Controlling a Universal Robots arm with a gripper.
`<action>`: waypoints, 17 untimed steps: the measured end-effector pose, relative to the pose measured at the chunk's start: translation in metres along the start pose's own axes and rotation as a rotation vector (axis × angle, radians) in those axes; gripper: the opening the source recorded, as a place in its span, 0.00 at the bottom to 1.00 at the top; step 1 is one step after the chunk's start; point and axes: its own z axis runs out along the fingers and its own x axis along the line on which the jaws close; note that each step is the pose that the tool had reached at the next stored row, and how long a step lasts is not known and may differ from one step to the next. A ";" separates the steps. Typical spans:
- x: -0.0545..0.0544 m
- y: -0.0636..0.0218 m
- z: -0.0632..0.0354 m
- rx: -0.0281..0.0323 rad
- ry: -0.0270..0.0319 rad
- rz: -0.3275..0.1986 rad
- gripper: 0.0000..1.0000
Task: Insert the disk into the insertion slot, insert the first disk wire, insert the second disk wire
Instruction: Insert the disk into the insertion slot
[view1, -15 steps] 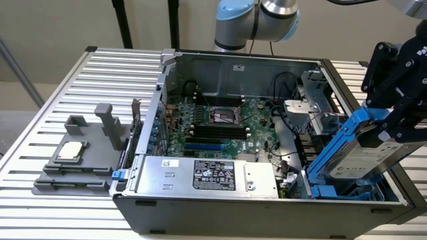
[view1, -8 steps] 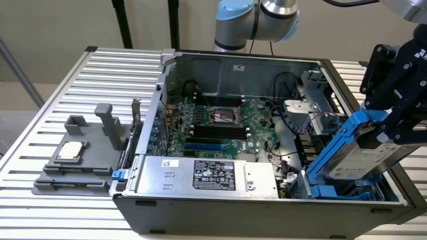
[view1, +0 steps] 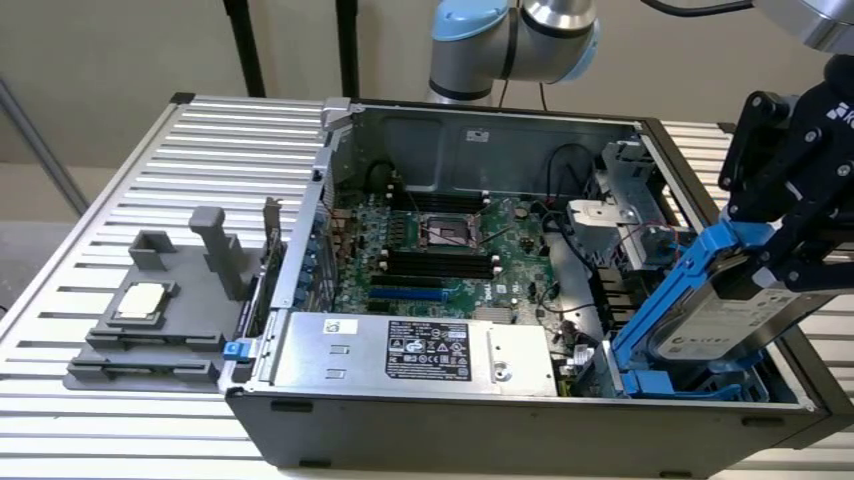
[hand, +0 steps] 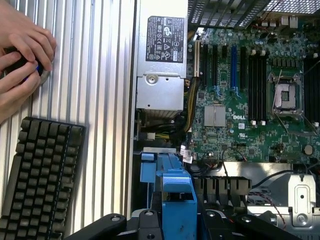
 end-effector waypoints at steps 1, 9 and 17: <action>0.000 -0.0002 0.0002 0.0000 0.0000 0.000 0.33; 0.000 -0.0006 0.0033 -0.0001 0.0000 -0.002 0.33; 0.000 -0.0008 0.0063 -0.0001 -0.0009 -0.002 0.33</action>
